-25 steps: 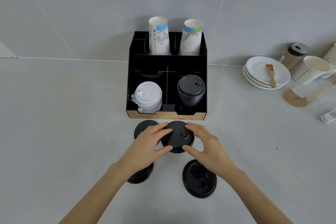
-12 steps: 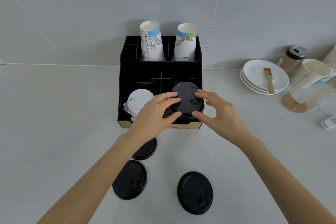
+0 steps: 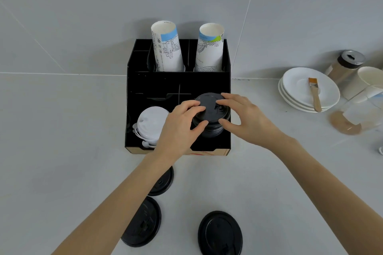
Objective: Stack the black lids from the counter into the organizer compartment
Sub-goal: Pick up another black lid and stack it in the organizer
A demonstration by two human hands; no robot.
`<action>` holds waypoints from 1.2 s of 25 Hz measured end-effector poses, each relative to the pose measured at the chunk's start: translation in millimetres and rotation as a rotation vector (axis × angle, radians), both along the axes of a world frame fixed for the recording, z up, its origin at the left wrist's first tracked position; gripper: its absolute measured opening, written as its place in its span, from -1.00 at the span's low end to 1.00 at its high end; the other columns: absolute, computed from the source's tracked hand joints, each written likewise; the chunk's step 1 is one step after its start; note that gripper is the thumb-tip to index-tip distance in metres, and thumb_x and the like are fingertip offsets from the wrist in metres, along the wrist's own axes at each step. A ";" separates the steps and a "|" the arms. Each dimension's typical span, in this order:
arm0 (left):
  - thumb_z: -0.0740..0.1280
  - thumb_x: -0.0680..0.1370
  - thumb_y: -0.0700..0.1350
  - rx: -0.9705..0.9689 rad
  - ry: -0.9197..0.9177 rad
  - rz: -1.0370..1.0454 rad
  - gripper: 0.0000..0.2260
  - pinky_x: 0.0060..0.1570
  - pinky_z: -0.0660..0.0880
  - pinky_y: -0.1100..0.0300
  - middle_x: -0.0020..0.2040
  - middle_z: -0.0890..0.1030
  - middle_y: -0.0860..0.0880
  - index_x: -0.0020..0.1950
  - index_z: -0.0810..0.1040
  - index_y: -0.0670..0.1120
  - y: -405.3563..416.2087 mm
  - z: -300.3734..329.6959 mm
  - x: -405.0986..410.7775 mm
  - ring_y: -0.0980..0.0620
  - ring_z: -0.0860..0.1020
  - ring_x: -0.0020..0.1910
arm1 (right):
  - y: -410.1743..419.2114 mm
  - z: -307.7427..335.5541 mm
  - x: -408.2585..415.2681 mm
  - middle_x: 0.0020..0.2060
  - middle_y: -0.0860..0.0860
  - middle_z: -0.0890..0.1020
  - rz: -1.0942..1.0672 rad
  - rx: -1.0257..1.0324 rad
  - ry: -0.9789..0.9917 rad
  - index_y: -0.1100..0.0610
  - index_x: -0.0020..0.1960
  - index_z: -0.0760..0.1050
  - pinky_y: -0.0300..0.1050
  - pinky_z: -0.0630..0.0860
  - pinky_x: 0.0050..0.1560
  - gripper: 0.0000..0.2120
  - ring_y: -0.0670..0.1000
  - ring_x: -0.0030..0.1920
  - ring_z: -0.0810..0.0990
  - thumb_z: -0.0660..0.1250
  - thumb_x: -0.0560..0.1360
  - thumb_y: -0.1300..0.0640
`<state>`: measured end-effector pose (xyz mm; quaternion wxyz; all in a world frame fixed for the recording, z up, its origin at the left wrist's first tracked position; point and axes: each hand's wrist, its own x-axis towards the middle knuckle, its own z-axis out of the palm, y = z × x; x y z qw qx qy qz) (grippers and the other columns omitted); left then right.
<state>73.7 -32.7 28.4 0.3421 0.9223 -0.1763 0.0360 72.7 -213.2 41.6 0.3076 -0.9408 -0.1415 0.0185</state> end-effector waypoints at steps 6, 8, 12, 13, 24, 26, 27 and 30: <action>0.34 0.45 -0.11 0.049 -0.002 0.096 -0.70 0.10 0.39 -0.04 0.22 0.48 -0.09 0.17 0.47 -0.10 -12.9 -12.5 -2.5 -0.12 0.43 0.17 | -1.6 -6.5 9.9 0.39 0.12 0.29 0.062 -0.129 0.012 0.14 0.31 0.30 -0.05 0.17 0.37 -0.55 0.11 0.38 0.20 0.29 0.45 0.15; 0.35 0.44 -0.10 0.077 -0.011 0.108 -0.70 0.06 0.39 -0.04 0.21 0.48 -0.09 0.16 0.47 -0.09 -14.8 -14.9 -2.7 -0.13 0.42 0.16 | -1.4 -9.2 9.8 0.39 0.13 0.29 0.069 -0.164 -0.001 0.15 0.31 0.30 0.00 0.18 0.38 -0.56 0.11 0.38 0.20 0.29 0.45 0.15; 0.34 0.45 -0.08 0.107 0.013 0.114 -0.63 0.10 0.40 -0.03 0.28 0.42 -0.10 0.23 0.41 -0.11 -16.2 -19.8 -2.9 -0.13 0.38 0.21 | 0.8 -14.9 7.1 0.38 0.12 0.31 0.067 -0.184 -0.015 0.16 0.30 0.31 0.04 0.19 0.38 -0.56 0.11 0.39 0.20 0.29 0.45 0.17; 0.33 0.45 -0.07 0.111 0.019 0.118 -0.61 0.11 0.40 -0.02 0.30 0.41 -0.10 0.25 0.40 -0.11 -16.3 -20.8 -2.9 -0.12 0.37 0.22 | 1.7 -16.1 6.4 0.39 0.12 0.30 0.061 -0.180 -0.016 0.16 0.30 0.30 0.06 0.19 0.38 -0.56 0.11 0.39 0.20 0.28 0.45 0.18; 0.31 0.46 -0.06 0.138 0.037 0.071 -0.59 0.21 0.23 0.01 0.35 0.33 -0.08 0.29 0.34 -0.07 -5.4 -20.5 -7.0 -0.08 0.28 0.30 | 6.2 -17.9 -11.5 0.40 0.10 0.29 -0.026 -0.111 -0.074 0.13 0.35 0.23 -0.02 0.19 0.36 -0.54 0.08 0.40 0.20 0.25 0.48 0.18; 0.31 0.46 -0.08 0.116 0.025 0.073 -0.60 0.22 0.23 0.00 0.34 0.34 -0.08 0.28 0.35 -0.06 -0.9 -18.2 -14.6 -0.08 0.29 0.30 | 6.4 -16.2 -19.2 0.39 0.09 0.30 -0.038 -0.093 -0.088 0.12 0.34 0.24 -0.03 0.19 0.35 -0.55 0.07 0.40 0.21 0.24 0.48 0.18; 0.31 0.46 -0.08 0.104 0.022 0.072 -0.61 0.23 0.23 0.00 0.33 0.35 -0.09 0.27 0.36 -0.06 1.3 -17.6 -19.5 -0.08 0.30 0.29 | 6.6 -15.7 -24.0 0.39 0.09 0.31 -0.044 -0.083 -0.095 0.12 0.34 0.24 -0.03 0.20 0.35 -0.55 0.07 0.39 0.22 0.24 0.48 0.18; 0.31 0.47 -0.09 0.082 0.039 0.054 -0.62 0.24 0.21 0.03 0.32 0.37 -0.07 0.27 0.37 -0.06 7.3 -18.0 -36.5 -0.05 0.30 0.29 | 7.7 -15.4 -41.5 0.38 0.08 0.32 -0.054 -0.058 -0.101 0.11 0.34 0.25 -0.05 0.21 0.34 -0.56 0.06 0.38 0.24 0.24 0.48 0.18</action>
